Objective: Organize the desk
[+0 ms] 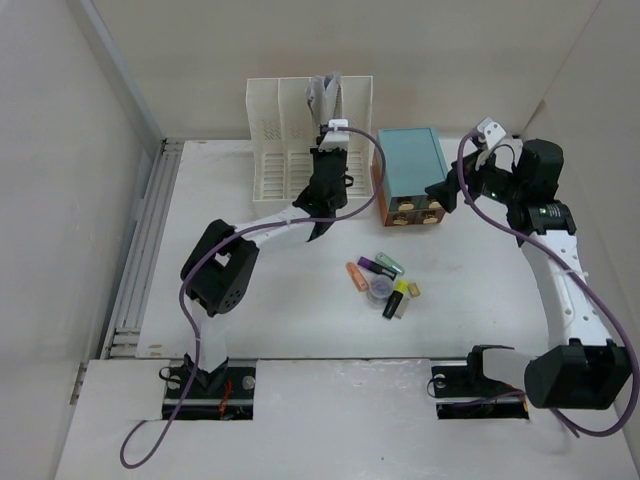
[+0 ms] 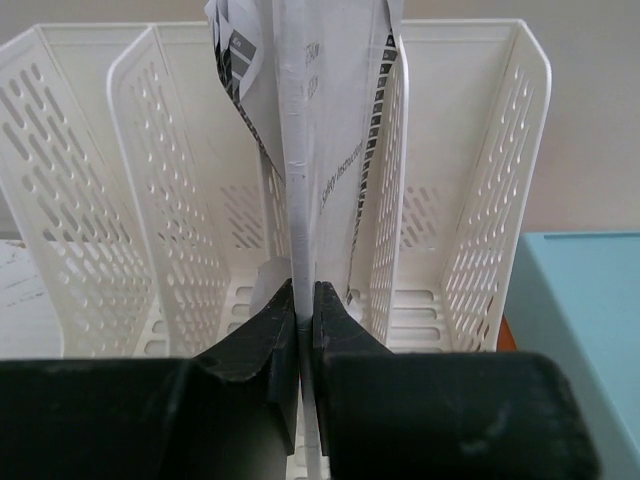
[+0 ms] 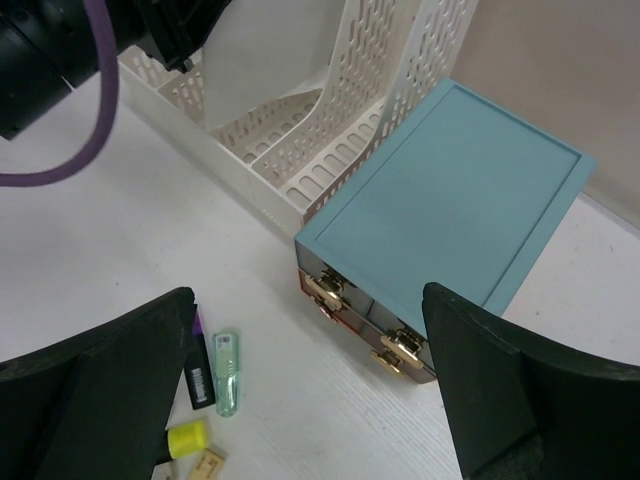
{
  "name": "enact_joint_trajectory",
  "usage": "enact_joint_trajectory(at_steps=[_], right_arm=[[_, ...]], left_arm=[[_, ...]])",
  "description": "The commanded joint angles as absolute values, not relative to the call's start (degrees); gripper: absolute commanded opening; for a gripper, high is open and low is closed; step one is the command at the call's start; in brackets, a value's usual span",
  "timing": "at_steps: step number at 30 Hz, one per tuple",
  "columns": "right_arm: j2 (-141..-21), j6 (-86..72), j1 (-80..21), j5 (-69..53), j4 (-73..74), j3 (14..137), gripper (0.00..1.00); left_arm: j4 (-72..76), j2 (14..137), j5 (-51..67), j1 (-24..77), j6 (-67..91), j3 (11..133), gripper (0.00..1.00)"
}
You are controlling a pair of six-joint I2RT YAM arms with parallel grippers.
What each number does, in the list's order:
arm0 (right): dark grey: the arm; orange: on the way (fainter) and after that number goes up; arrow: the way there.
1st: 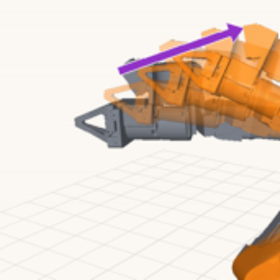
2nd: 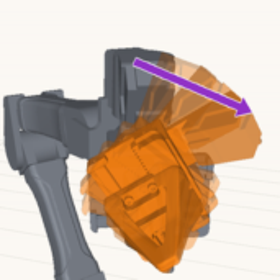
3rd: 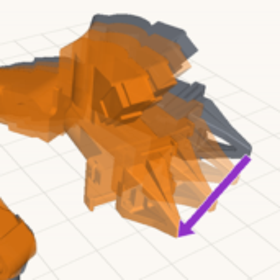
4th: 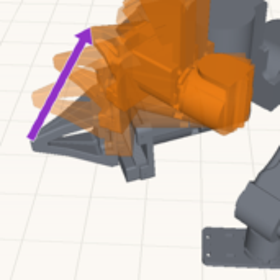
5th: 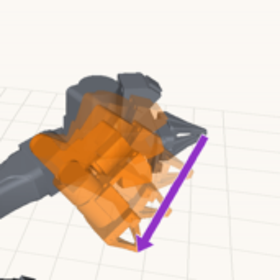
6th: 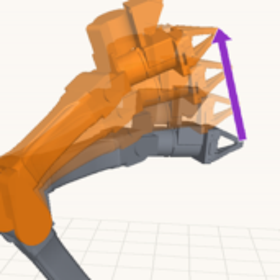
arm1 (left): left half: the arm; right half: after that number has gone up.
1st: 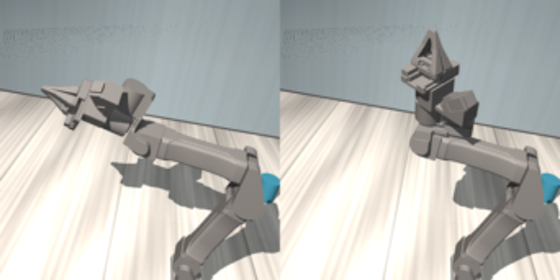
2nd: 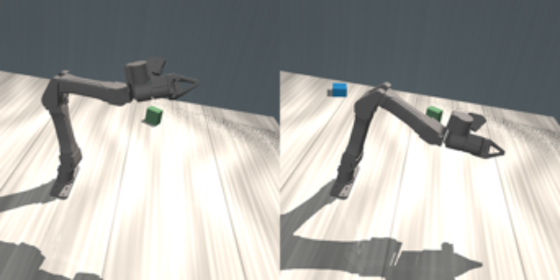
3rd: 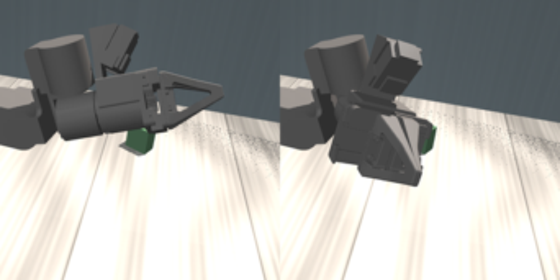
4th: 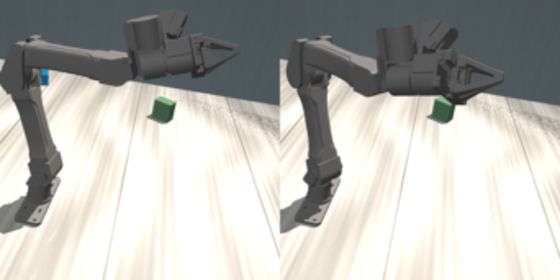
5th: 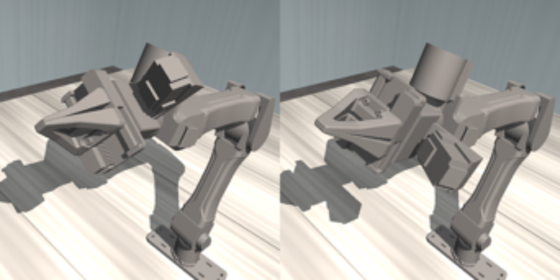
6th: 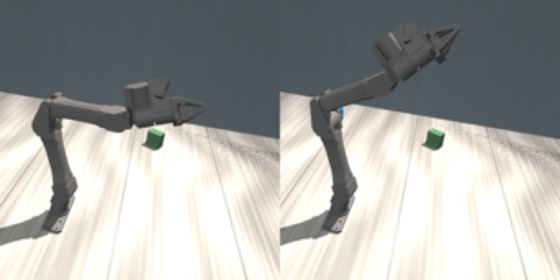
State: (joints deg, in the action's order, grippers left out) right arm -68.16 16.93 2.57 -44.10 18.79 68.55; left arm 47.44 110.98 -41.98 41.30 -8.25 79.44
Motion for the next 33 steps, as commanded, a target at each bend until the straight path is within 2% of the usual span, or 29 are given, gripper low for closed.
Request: enact_joint_trajectory(at_steps=[1, 9, 20, 33], right_arm=[[-68.38, 16.52, 2.29, -45.79, 15.56, 68.73, 1.0], [-68.38, 17.05, 2.29, -46.93, 15.56, 68.2, 1.0], [-68.91, 17.05, 2.29, -47.99, 15.56, 68.2, 1.0], [-69.43, 17.58, 2.29, -49.04, 15.56, 67.68, 1.0]], left_arm=[[62.65, 110.91, -43.24, 40.96, -10.28, 78.67, 0.0], [71.7, 113.9, -41.92, 40.96, -10.81, 74.62, 0.0], [72.68, 116.36, -40.51, 40.43, -8.26, 73.48, 0.0], [69.43, 119.71, -39.29, 39.37, -9.49, 79.8, 0.0]])
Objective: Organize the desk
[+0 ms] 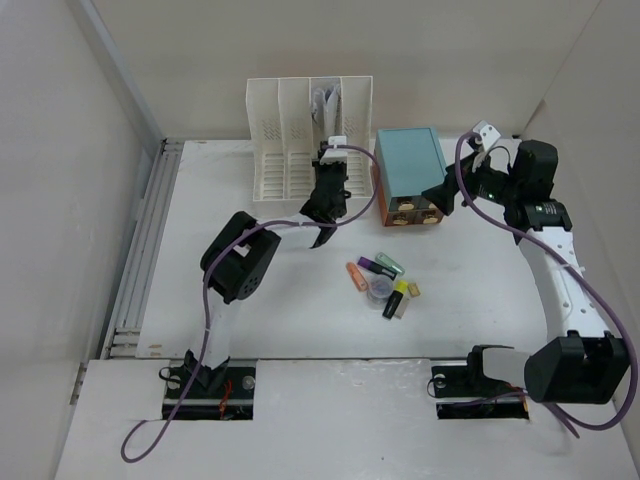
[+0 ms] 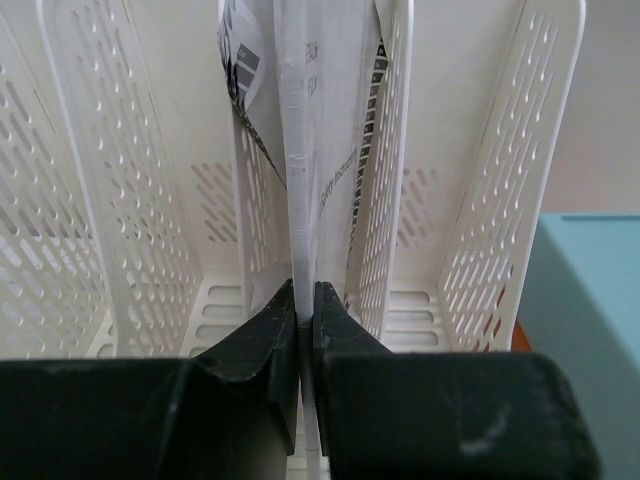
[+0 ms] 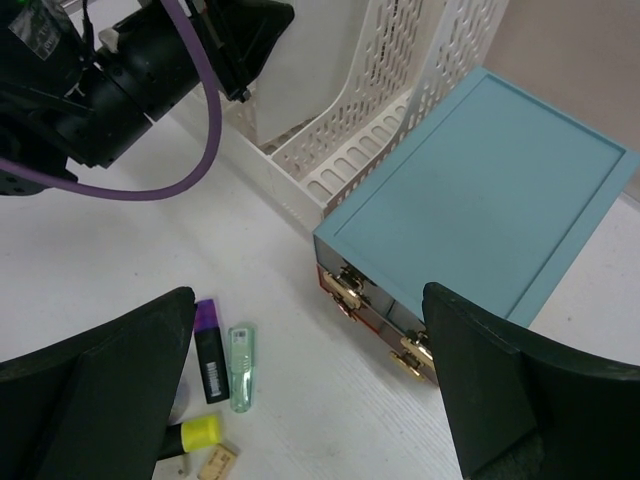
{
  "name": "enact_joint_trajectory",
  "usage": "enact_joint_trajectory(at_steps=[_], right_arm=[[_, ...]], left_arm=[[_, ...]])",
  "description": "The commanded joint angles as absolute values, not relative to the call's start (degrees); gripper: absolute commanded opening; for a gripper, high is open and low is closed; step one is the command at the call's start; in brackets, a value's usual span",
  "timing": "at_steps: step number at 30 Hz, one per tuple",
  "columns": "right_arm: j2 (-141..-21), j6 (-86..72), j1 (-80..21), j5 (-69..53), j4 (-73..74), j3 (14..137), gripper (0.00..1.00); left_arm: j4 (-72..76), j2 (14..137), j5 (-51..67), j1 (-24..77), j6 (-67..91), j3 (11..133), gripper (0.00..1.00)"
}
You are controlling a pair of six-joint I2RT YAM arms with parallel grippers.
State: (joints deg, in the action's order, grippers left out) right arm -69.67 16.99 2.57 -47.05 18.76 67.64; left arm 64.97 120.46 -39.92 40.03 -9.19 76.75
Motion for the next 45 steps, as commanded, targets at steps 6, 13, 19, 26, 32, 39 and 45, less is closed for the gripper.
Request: enact_joint_trajectory(at_steps=[6, 13, 19, 26, 32, 39, 45], right_arm=[[-69.96, 17.58, 2.29, -49.04, 16.08, 67.68, 1.0], [-69.96, 18.11, 2.29, -49.04, 16.08, 67.68, 1.0], [-69.96, 18.11, 2.81, -49.66, 16.61, 67.68, 1.0], [-69.43, 18.63, 2.81, -46.86, 17.67, 68.81, 1.0], [-70.75, 19.69, 2.81, -39.73, 24.86, 71.54, 0.36], [-62.85, 22.49, -2.53, -22.71, 23.55, 62.08, 1.0], [-56.87, 23.64, -13.34, -1.33, 19.51, 55.9, 1.0]], left_arm=[[66.46, 119.71, -39.29, 39.37, -5.99, 78.75, 0.0], [62.32, 116.81, -38.76, 38.85, -3.35, 76.9, 0.49], [60.82, 109.8, -38.06, 38.85, -3.34, 73.4, 0.79], [53.9, 92.33, -37.53, 42.52, -3.34, 69.53, 0.8], [26.8, 75.43, -25.96, 44.3, 13.42, 71.01, 0.0], [9.27, 62.95, -0.1, 41.75, 26.46, 68.56, 0.68], [4.92, 56.7, -0.17, 41.13, 23.64, 54.77, 0.88]])
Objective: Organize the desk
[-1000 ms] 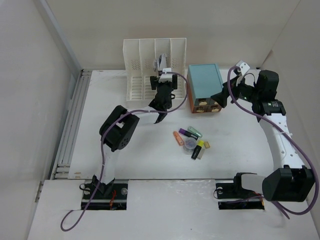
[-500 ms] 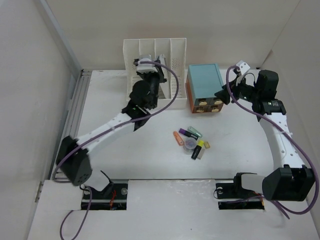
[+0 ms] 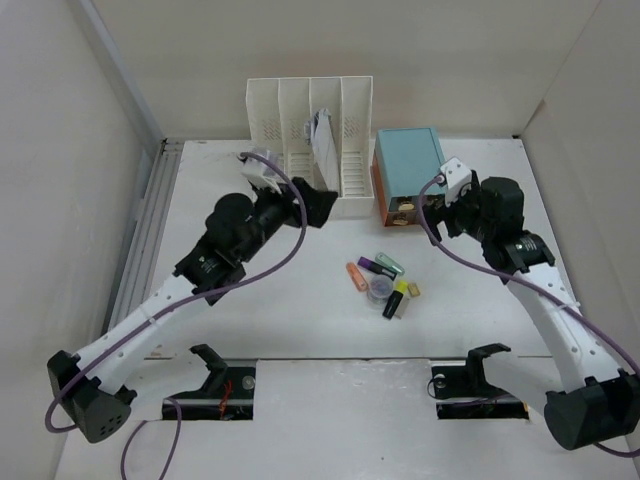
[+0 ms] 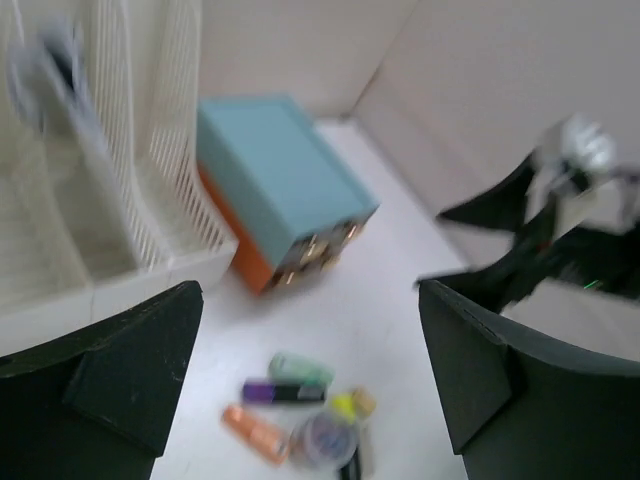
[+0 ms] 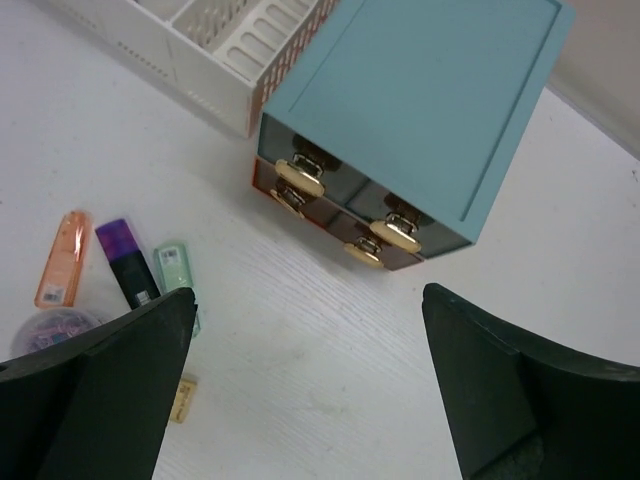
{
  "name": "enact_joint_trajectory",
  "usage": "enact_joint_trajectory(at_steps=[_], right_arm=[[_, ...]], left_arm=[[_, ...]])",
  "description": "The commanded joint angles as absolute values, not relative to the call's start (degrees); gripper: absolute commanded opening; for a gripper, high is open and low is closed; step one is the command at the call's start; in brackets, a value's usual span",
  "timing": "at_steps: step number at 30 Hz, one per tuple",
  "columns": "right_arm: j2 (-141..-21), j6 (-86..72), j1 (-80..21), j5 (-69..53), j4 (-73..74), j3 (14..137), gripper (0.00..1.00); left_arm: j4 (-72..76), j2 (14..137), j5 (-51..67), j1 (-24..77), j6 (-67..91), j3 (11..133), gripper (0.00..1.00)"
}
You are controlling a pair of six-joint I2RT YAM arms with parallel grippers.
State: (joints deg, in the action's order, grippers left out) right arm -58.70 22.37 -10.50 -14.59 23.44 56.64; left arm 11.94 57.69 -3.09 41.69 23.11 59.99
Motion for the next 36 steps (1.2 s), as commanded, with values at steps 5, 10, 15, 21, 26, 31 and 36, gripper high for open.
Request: enact_joint_trajectory(at_steps=[5, 10, 15, 21, 26, 31, 36], right_arm=[[-57.47, 16.55, -13.36, -5.79, 17.5, 52.31, 0.93], [-64.24, 9.94, -10.39, -1.58, 15.22, 52.29, 0.85], [-70.83, 3.0, -5.37, -5.62, 13.54, 53.52, 0.79], [-78.13, -0.09, -3.16, -8.26, 11.08, 55.46, 0.77], [-80.24, -2.63, -3.16, -11.07, 8.8, 57.21, 0.77], [-82.17, -3.96, -2.64, -13.62, 6.6, 57.92, 0.77], [-86.48, -5.97, -2.64, -13.1, 5.98, 60.73, 0.77]], left_arm=[[7.02, 54.84, -0.62, 39.99, 21.71, 48.17, 0.88], [7.03, 54.84, 1.93, 38.77, 21.71, 46.93, 0.89], [7.03, 52.83, 2.64, 38.76, 21.09, 46.93, 0.89], [7.56, 51.77, 3.77, 38.76, 21.09, 46.41, 0.9], [7.56, 51.77, 3.78, 38.76, 21.09, 46.41, 0.9], [8.09, 51.24, 4.31, 38.76, 21.09, 46.41, 0.9], [8.09, 51.24, 4.31, 38.76, 21.09, 46.41, 0.9]])
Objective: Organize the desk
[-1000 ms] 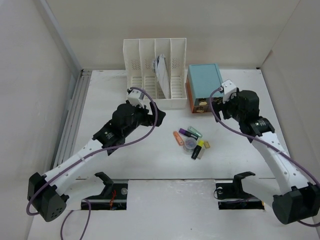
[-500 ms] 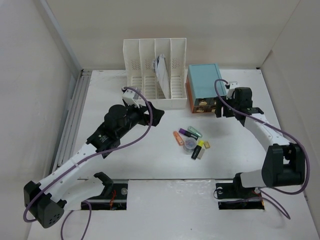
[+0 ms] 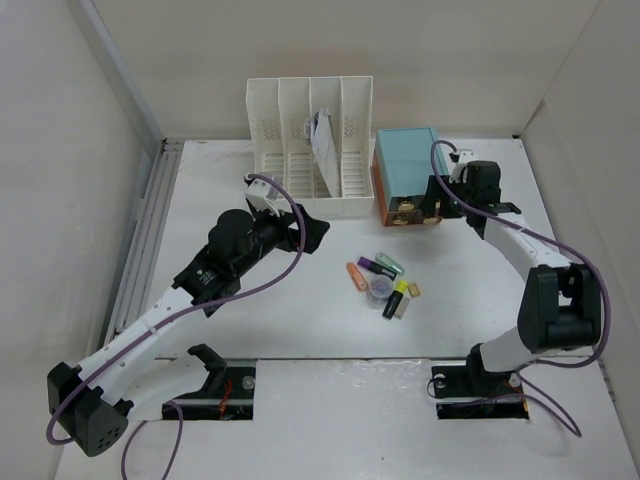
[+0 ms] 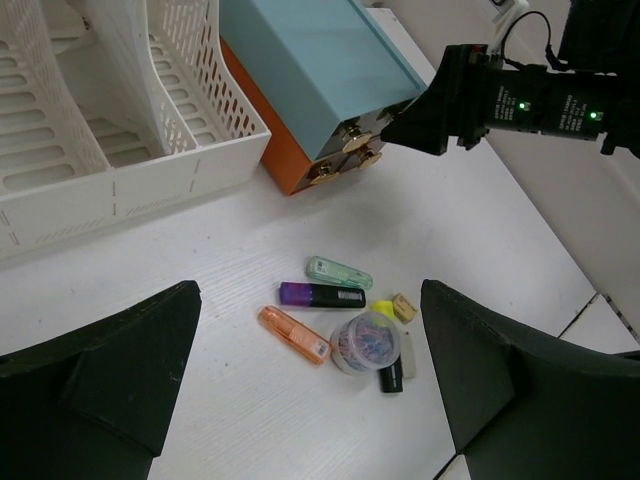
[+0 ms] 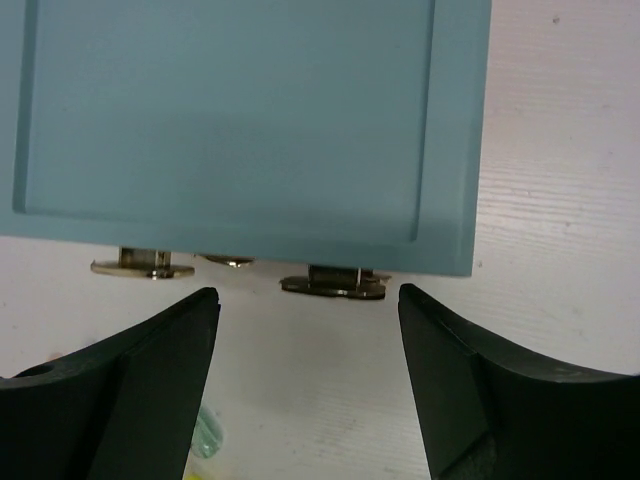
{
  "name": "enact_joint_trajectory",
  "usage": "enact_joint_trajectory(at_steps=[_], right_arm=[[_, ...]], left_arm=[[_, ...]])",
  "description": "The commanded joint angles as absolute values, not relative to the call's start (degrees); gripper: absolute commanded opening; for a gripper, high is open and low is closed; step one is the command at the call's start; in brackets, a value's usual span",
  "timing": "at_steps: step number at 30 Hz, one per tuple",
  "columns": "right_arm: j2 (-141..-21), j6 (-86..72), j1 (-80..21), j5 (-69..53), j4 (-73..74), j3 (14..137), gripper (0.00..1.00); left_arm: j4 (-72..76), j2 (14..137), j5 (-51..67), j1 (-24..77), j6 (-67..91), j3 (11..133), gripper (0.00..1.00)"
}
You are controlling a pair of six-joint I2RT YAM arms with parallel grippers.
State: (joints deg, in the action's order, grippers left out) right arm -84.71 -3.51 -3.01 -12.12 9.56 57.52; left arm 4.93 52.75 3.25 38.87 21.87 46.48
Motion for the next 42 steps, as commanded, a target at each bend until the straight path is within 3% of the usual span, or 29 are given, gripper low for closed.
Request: enact_joint_trajectory(at_steps=[1, 7, 14, 18, 37, 39, 40, 41, 42], right_arm=[[-87.88, -5.98, -2.64, -13.1, 5.98, 60.73, 0.77], [-89.47, -7.12, -2.11, -13.1, 3.35, 61.44, 0.74], [-87.54, -7.65, -2.11, -12.57, 1.32, 58.37, 0.42], [-84.38, -7.04, -2.11, -12.57, 1.32, 57.22, 0.36], [-71.46, 0.18, -2.11, -20.13, 19.24, 47.46, 0.4], [-70.32, 0.18, -2.11, -21.53, 19.86, 48.08, 0.45], [-70.31, 0.18, -2.11, -22.14, 20.56, 48.77, 0.61], [-70.31, 0.18, -2.11, -22.15, 20.57, 48.78, 0.61], [-70.31, 0.18, -2.11, -22.93, 21.09, 49.39, 0.73]], left_arm=[[8.09, 51.24, 4.92, 38.76, 21.09, 46.41, 0.9], [8.61, 51.24, 5.45, 38.76, 21.62, 45.88, 0.9], [8.61, 51.24, 5.45, 38.76, 21.62, 45.88, 0.9], [8.61, 51.24, 5.45, 38.76, 21.62, 45.88, 0.9], [9.14, 50.71, 6.59, 38.76, 21.62, 45.88, 0.9], [9.14, 51.23, 6.59, 38.76, 21.62, 45.88, 0.9], [9.14, 51.24, 6.59, 38.76, 21.62, 45.88, 0.9], [9.14, 51.24, 6.59, 38.76, 21.62, 45.88, 0.9], [9.14, 51.24, 6.59, 38.76, 21.62, 45.88, 0.9]])
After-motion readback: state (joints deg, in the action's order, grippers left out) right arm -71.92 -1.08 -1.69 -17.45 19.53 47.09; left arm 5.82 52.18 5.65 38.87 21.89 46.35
